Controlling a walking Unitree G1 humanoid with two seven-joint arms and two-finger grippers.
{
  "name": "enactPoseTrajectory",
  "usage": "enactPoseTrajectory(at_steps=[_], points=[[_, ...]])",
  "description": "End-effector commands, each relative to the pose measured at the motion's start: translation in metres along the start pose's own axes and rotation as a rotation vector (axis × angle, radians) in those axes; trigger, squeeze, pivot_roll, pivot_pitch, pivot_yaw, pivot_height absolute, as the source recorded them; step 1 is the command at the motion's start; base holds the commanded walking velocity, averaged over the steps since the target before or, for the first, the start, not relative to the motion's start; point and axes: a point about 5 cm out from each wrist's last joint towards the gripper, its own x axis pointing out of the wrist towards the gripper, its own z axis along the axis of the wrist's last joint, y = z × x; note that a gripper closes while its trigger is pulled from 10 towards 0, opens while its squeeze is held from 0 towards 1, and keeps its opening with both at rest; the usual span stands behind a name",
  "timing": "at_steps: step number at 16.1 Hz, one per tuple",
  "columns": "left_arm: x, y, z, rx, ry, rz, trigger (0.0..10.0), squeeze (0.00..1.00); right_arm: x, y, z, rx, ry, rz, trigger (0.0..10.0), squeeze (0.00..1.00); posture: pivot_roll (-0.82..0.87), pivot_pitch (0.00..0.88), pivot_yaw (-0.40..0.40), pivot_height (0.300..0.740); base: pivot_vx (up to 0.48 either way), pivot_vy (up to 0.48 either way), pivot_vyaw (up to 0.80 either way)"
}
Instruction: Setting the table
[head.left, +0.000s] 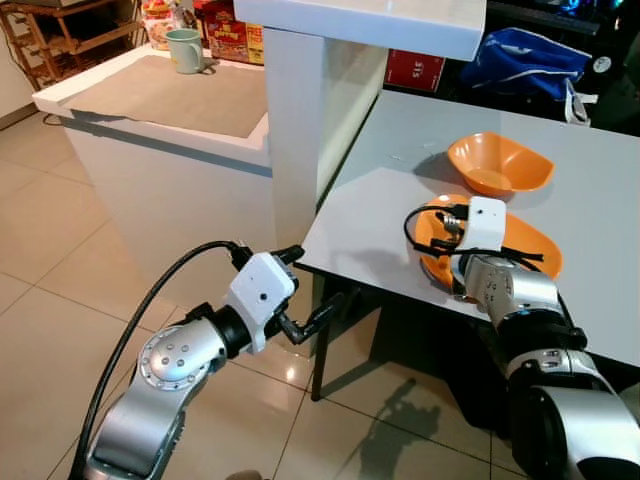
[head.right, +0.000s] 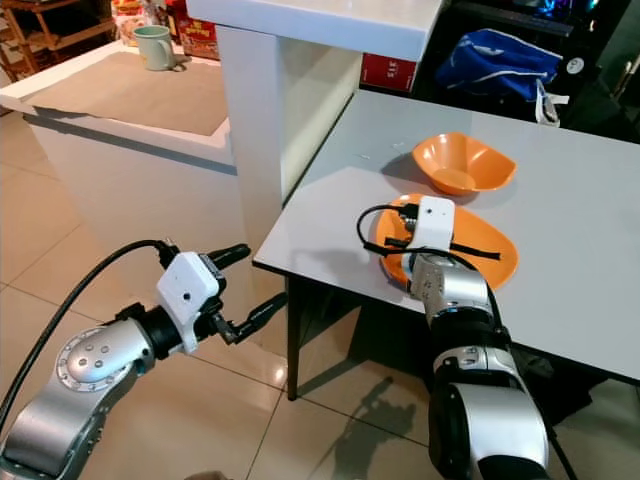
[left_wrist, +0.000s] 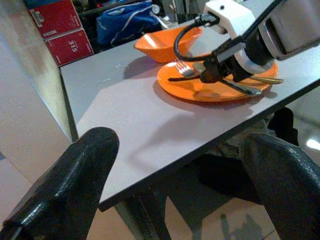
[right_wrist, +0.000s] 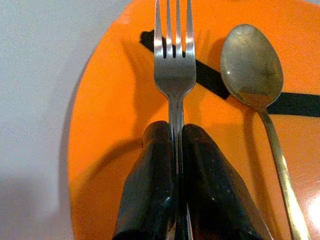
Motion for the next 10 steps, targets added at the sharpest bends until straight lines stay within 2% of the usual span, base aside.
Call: enactPoseTrajectory(at_steps=[1,10], points=[[-0.0008,0.0009,0.0006,-0.003,0.009,-0.013,10.0,0.00,-0.0007,-0.0007,0.0171,0.021,-0.054,-0.001,10.0,0.00,0.09,0.000,-0.040,0.740,0.000,0.000,0.00],[-0.0041,-0.0003,0.0000,-0.008,0.023,-0.005,10.0,0.00,0.0039,0.0072,0.0243,0.051,-0.050,0.020,10.0,0.00,0.10,0.000,-0.045,0.740,0.000,0.000,0.00]])
